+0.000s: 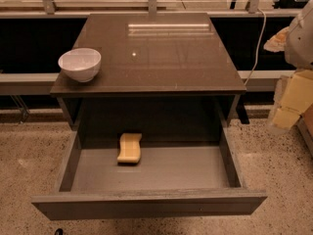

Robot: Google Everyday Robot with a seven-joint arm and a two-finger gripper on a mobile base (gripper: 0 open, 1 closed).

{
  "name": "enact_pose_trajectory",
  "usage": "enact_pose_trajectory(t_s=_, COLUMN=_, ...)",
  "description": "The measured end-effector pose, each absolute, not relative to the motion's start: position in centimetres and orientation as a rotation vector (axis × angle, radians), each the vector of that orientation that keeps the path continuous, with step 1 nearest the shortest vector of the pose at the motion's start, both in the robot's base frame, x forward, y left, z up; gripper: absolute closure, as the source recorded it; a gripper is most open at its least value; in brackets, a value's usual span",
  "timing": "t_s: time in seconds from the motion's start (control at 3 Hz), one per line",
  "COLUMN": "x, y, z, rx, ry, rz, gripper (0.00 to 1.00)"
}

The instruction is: Close bottom drawer

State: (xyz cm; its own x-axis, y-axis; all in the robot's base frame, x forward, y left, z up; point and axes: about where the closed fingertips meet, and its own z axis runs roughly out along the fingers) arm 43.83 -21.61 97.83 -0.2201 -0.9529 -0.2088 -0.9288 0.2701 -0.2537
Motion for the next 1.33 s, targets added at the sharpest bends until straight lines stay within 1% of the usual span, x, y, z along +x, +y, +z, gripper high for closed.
enact_pose_trajectory(t_s=0.33, x=43.8, y=-21.6, z=97.8, rx=-1.720, ry=2.226, rz=-0.105, gripper=0.00)
enact_pose_trajectory(t_s=0.67, x=44.6, y=-18.9, z=93.9, rx=-1.680, ry=2.159, rz=0.024, gripper=0.00)
enact_pose_trajectory(t_s=1.0, x=44.5, y=-15.1, z=87.5, rx=-1.629, ry=2.109, rz=0.219, gripper=0.00)
enact_pose_trajectory(t_s=1.33, x=45.8, y=-14.6, z=87.9, rx=-1.577, ry=2.079, rz=0.180, gripper=0.00)
